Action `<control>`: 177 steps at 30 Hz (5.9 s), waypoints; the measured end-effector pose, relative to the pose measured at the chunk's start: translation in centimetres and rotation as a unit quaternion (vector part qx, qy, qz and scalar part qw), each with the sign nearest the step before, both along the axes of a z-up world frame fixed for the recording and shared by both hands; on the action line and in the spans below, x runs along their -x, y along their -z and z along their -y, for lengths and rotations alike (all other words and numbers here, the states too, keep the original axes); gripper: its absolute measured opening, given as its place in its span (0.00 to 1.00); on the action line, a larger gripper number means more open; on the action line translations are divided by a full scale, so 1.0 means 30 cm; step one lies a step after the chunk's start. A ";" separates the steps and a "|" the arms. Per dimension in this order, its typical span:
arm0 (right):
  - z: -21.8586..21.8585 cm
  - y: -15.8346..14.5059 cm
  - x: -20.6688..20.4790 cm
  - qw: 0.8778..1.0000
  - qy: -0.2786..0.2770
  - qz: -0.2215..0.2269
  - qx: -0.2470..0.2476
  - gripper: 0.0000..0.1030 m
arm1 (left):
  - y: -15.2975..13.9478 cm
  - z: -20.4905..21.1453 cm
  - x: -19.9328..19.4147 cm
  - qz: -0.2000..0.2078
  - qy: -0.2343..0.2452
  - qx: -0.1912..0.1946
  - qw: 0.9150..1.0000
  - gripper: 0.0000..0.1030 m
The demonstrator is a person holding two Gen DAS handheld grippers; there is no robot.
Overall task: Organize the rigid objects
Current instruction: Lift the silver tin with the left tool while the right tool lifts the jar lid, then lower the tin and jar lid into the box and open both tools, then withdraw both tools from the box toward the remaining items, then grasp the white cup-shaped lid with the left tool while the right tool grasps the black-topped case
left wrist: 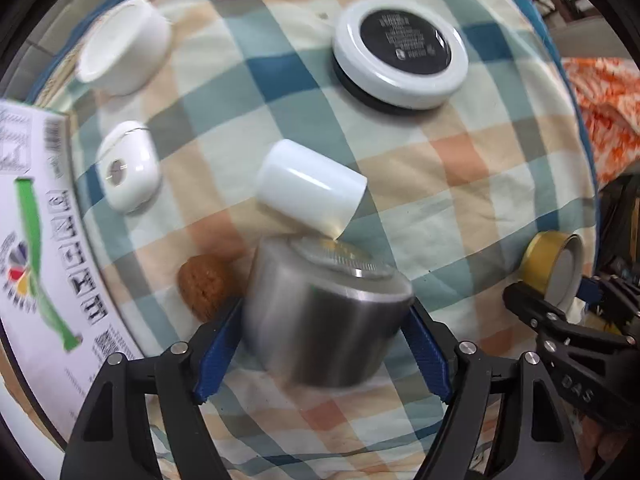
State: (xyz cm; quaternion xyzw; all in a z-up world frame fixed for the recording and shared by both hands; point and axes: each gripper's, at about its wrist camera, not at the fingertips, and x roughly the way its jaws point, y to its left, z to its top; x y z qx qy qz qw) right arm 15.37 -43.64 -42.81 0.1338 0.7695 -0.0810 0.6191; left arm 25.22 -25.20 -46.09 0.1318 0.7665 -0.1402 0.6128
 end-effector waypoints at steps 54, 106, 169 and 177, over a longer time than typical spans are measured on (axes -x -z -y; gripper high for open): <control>-1.079 -0.508 -0.479 0.982 -0.139 0.121 -0.035 0.64 | -0.646 -1.013 -0.183 0.166 -0.199 0.066 0.963 0.70; -1.440 -0.239 -0.663 0.986 -0.156 0.058 0.000 1.00 | -0.497 -1.349 -0.352 0.103 -0.232 0.047 0.966 1.00; -0.212 -0.112 -0.542 0.997 0.067 0.032 -0.005 1.00 | -0.243 -0.293 -0.591 0.092 -0.138 -0.013 0.986 1.00; -0.207 0.013 -0.583 0.997 0.081 -0.006 -0.018 0.99 | -0.086 -0.237 -0.700 0.063 -0.085 -0.068 0.992 1.00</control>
